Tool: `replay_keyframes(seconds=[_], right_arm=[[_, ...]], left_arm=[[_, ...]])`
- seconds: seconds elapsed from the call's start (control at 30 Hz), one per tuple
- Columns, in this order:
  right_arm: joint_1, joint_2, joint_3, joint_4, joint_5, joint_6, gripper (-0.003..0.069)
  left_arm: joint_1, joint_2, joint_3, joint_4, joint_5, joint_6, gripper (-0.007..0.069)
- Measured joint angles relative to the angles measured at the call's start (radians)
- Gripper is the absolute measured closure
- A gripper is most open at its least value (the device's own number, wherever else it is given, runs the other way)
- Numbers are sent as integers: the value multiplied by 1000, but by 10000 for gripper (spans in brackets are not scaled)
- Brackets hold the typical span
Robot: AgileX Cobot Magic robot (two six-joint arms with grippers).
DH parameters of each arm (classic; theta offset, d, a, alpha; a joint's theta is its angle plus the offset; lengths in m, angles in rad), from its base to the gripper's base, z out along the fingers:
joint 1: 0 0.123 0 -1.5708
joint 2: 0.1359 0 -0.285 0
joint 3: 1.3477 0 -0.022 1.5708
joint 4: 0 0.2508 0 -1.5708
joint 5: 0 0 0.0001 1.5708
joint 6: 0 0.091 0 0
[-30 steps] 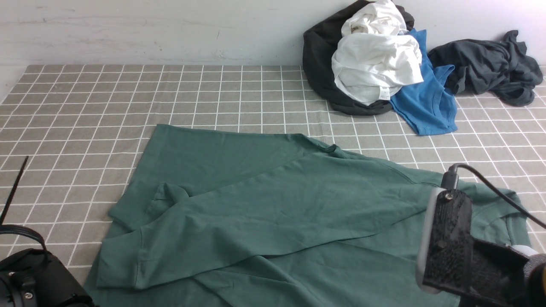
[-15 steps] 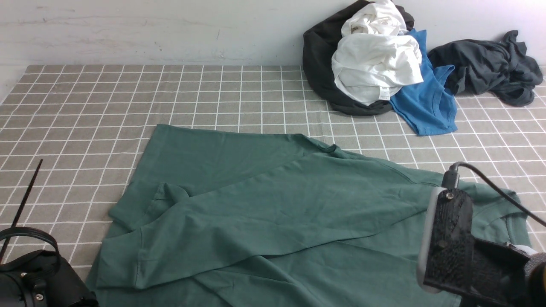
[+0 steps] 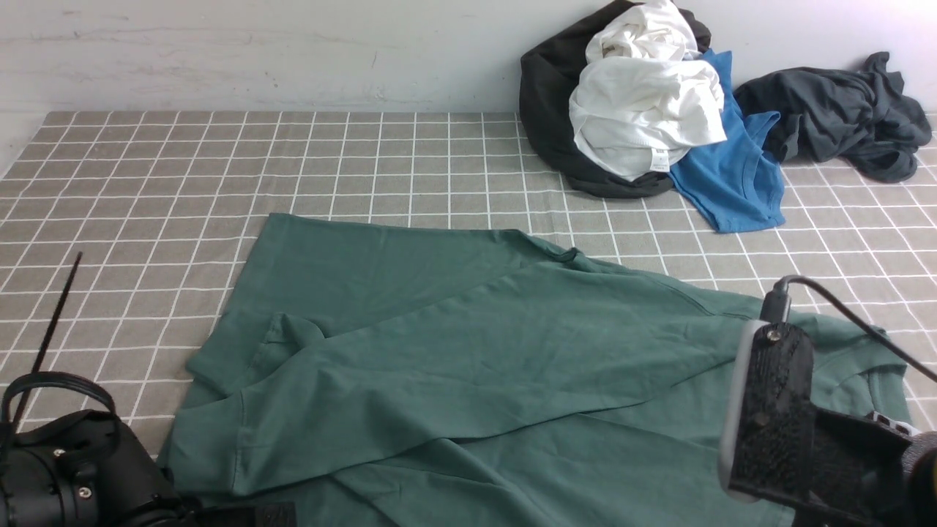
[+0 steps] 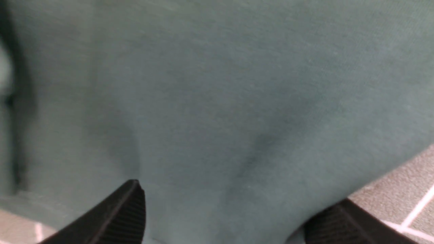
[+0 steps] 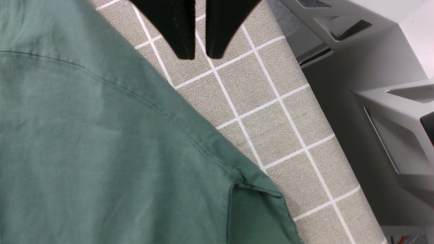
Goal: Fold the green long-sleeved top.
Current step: Use both arms simultaneously to clamp the lower edge of the clothing fabric
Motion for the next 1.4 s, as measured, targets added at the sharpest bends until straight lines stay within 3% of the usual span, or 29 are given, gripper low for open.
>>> replay_keyframes(seconds=[0.1, 0.2, 0.27, 0.3, 0.33, 0.4, 0.57, 0.67, 0.77, 0.8, 0.9, 1.0, 1.23, 1.4], right_arm=[[0, 0, 0, 0, 0, 3, 617], [0, 0, 0, -4, 1, 4, 617], [0, 0, 0, -16, 1, 5, 617], [0, 0, 0, -20, 1, 5, 617], [0, 0, 0, -27, 1, 4, 617], [0, 0, 2, -37, 1, -8, 617], [0, 0, 53, -59, -24, -67, 601], [0, 0, 153, -117, -98, -94, 539], [-8, 0, 228, -167, -172, -94, 456], [-19, 0, 283, -203, -228, -87, 392], [-40, 0, 379, -266, -381, -63, 286], [-60, 0, 453, -331, -522, -56, 237], [-111, 26, 523, -439, -672, -53, 232], [-137, 147, 523, -449, -754, -52, 288]], left_arm=[[0, 16, -9, -6, 12, 0, 99], [0, 20, -12, -24, 27, 0, 239], [0, 18, -9, -14, 26, -10, 380], [0, 18, -8, -11, 26, -11, 412], [0, 11, -8, -3, 28, -18, 515], [0, -18, -14, -3, 53, -31, 601], [0, -80, -53, -14, 130, -64, 622], [0, -109, -64, -40, 172, -81, 622], [0, -112, -64, -66, 200, -87, 622], [0, -112, -64, -82, 210, -88, 622], [0, -112, -64, -100, 214, -89, 622], [0, -112, -64, -103, 209, -89, 622], [0, -112, -64, -113, 200, -89, 622], [0, -112, -64, -118, 197, -89, 622]])
